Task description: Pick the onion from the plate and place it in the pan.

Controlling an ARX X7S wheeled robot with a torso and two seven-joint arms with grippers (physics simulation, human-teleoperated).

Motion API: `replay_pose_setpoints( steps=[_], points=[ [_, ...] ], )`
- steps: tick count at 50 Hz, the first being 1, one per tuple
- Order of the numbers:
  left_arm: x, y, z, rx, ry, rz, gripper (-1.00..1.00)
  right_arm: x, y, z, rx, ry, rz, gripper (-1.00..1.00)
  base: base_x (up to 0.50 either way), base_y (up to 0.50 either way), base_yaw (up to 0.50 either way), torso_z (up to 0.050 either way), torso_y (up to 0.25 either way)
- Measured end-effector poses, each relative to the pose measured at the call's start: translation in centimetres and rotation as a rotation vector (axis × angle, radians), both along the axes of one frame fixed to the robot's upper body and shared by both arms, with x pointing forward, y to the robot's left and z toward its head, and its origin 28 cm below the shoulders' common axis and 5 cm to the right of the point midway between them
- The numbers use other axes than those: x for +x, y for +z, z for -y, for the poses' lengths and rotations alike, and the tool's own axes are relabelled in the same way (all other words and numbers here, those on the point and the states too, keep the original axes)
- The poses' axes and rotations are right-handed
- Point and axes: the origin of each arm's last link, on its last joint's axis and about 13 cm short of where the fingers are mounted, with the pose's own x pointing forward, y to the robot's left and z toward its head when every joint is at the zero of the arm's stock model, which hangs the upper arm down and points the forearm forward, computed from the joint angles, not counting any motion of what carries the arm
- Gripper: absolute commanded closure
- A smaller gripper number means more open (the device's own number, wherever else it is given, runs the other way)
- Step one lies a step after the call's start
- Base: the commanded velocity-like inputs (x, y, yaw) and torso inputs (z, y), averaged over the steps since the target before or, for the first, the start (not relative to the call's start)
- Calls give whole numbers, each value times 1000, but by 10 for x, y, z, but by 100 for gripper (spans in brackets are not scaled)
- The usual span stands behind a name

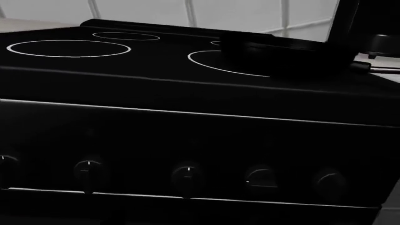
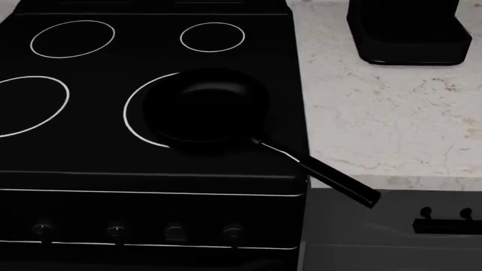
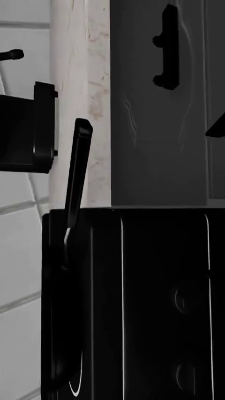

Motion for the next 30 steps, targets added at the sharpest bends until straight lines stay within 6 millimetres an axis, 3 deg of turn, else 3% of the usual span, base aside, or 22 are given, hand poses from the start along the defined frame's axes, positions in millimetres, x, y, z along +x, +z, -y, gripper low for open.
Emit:
replay_pose_setpoints(
  steps=[21,24,30],
  points=[
    [-3,2,0,-15,-14,-1,-100,-3,2,-1,3,1,4,-100,0,0,0,50,0],
    [-3,2,0,-14,-15,0,-100,-3,2,-1,4,1,4,-100,0,0,0,0,0],
    [-3,2,-1,-10,-15,-8,-100,-3,2,-1,5,1,5,-100,0,0,0,50,0]
  ],
)
